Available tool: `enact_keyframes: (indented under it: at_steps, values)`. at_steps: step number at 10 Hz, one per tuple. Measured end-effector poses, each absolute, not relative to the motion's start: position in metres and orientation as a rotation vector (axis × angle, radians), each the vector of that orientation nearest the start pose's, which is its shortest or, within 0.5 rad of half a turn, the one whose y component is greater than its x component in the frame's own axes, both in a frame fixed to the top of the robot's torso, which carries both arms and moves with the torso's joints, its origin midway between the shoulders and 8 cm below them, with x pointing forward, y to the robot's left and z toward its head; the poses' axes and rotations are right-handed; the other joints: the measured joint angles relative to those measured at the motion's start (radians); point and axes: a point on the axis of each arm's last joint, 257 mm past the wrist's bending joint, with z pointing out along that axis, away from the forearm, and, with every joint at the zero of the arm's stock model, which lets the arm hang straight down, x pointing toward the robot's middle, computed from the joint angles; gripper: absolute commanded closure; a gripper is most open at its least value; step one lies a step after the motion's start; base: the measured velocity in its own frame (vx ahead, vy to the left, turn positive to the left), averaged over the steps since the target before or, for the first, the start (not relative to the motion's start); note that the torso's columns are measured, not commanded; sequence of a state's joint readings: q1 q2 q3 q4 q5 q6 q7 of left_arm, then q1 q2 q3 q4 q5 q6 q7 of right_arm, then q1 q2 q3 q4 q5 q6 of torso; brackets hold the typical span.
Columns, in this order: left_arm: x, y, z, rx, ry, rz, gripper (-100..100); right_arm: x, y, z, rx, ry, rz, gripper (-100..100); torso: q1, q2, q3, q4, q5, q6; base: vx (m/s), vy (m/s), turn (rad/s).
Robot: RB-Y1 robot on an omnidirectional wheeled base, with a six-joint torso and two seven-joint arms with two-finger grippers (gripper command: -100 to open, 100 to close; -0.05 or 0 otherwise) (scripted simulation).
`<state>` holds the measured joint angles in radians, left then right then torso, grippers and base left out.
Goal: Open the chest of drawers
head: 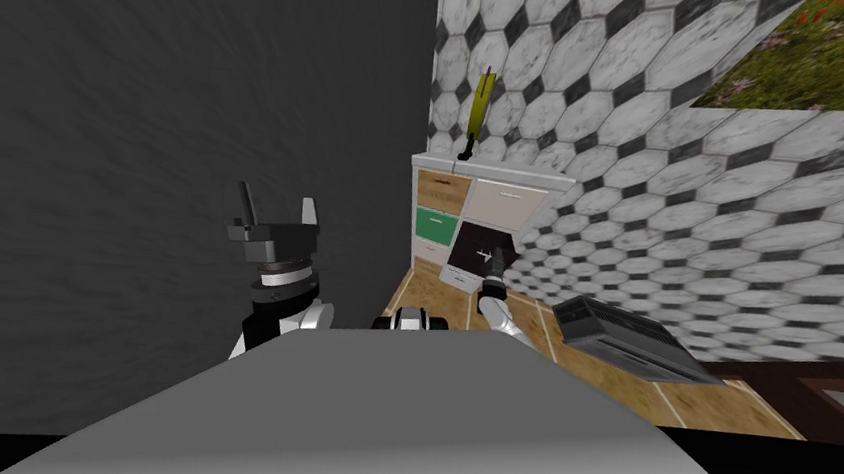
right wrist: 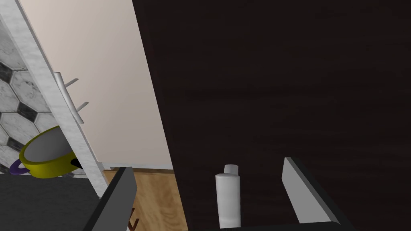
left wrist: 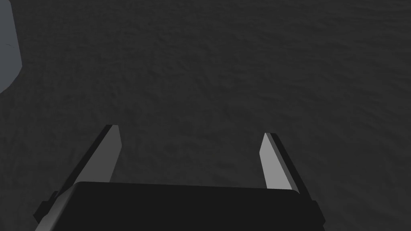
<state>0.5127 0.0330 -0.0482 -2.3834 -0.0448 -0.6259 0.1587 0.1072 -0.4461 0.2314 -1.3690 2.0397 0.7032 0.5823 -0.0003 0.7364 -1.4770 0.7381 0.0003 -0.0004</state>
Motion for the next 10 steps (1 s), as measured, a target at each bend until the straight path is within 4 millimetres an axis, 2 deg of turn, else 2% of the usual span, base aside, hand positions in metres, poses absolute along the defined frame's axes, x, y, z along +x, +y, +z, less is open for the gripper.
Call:
enact_keyframes:
  at_steps: [5,6,10]
  values:
    - [0.299,0.246,0.084,-0.486,0.486,-1.52,0,0.493,-0.424,-0.213,-0.901,1.27,-1.507,-100,0.0,0.002,0.001,0.001,0.0,0.001,-0.035,0.05,-0.039]
    - [0.299,0.246,0.084,-0.486,0.486,-1.52,0,0.493,-0.425,-0.214,-0.905,1.272,-1.504,0,0.0,0.002,0.001,0.001,0.0,0.0,0.0,0.0,0.0]
    - [0.299,0.246,0.084,-0.486,0.486,-1.52,0,0.493,-0.425,-0.215,-0.907,1.274,-1.504,0,0.0,0.002,0.001,0.0,0.0,0.0,0.0,0.0,0.0]
